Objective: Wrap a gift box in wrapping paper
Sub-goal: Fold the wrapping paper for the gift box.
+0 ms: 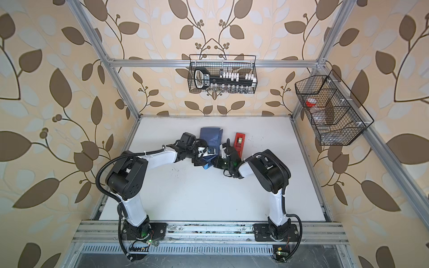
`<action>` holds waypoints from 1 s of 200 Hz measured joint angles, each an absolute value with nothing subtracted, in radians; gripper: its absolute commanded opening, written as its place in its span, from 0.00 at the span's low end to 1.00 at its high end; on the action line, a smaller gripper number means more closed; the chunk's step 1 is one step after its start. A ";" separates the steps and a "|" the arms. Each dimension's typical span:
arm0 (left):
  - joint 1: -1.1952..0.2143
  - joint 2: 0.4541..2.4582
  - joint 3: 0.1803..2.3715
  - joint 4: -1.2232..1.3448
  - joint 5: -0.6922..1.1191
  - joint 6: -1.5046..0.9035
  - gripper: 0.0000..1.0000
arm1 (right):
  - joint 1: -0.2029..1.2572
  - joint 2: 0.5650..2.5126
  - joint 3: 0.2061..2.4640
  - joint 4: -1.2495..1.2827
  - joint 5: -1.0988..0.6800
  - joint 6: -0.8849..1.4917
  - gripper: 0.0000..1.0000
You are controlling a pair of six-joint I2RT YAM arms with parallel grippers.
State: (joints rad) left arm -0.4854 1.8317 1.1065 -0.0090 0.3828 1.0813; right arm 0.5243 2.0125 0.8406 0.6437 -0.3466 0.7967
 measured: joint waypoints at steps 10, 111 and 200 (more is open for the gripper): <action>-0.492 1.832 1.106 0.000 0.372 1.061 0.93 | 0.524 2.012 0.841 0.644 -0.347 0.797 0.10; -0.504 1.842 1.106 0.068 0.281 1.008 0.61 | 0.522 2.019 0.841 0.656 -0.358 0.793 0.10; -0.503 1.843 1.113 0.065 0.273 1.053 0.44 | 0.558 2.031 0.851 0.667 -0.338 0.807 0.09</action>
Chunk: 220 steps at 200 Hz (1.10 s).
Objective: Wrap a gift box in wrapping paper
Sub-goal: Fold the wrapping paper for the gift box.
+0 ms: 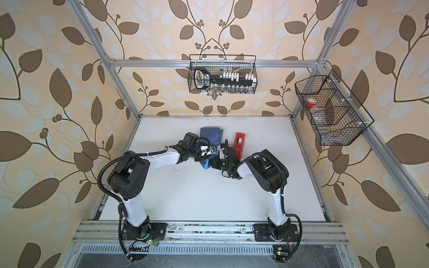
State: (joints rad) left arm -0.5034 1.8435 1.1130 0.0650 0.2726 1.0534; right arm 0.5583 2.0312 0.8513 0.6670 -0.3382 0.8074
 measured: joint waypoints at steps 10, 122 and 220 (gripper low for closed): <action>-0.503 1.843 1.113 0.065 0.273 1.055 0.44 | 0.564 2.031 0.851 0.668 -0.323 0.812 0.08; -0.503 1.843 1.113 0.064 0.271 1.056 0.45 | 0.612 2.001 0.799 0.686 -0.270 0.857 0.01; -0.503 1.843 1.127 0.038 0.268 1.047 0.56 | 0.632 1.880 0.685 0.640 -0.311 0.850 0.05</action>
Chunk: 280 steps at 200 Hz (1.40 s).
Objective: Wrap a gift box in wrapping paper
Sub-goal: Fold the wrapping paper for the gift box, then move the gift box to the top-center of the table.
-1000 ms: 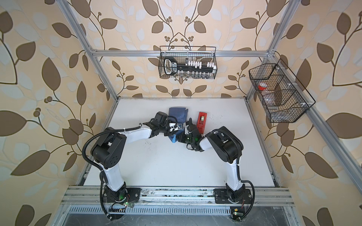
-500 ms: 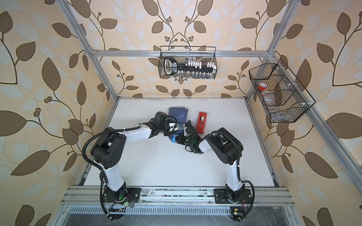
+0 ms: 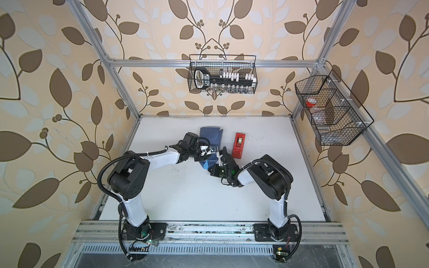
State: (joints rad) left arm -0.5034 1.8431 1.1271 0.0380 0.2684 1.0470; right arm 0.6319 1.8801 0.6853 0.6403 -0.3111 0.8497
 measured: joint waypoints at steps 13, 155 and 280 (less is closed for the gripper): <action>-0.504 1.843 1.155 -0.017 0.270 1.045 0.61 | 0.617 1.789 0.643 0.596 -0.321 0.815 0.13; -0.322 1.740 1.476 -0.642 0.382 1.172 0.87 | 0.730 1.289 0.634 0.186 -0.052 -0.499 0.56; -0.257 1.933 1.560 -0.469 0.438 0.901 0.92 | 0.735 1.755 0.789 0.237 0.091 -0.924 0.46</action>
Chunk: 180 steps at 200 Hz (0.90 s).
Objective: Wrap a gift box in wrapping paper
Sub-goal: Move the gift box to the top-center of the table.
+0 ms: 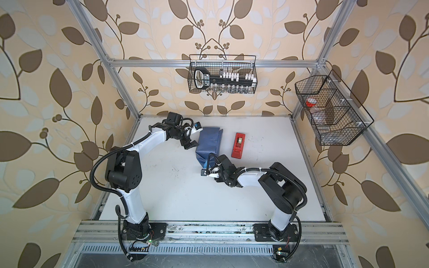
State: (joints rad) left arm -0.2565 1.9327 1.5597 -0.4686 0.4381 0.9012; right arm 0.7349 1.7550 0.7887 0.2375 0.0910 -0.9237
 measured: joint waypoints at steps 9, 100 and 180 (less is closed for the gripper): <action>-0.257 1.961 1.594 -0.471 0.437 0.895 0.91 | 0.735 1.771 0.801 0.250 0.098 -0.929 0.45; -0.276 2.092 1.696 -0.474 0.377 0.925 0.90 | 0.735 1.855 0.881 0.277 0.124 -1.000 0.34; -0.276 2.067 1.647 -0.432 0.388 0.986 0.88 | 0.736 1.871 0.893 0.246 0.119 -0.994 0.00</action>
State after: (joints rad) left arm -0.2760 2.0674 1.6466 -0.4320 0.3882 0.9855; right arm 0.7364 1.8713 0.8932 0.2459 0.1188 -0.9936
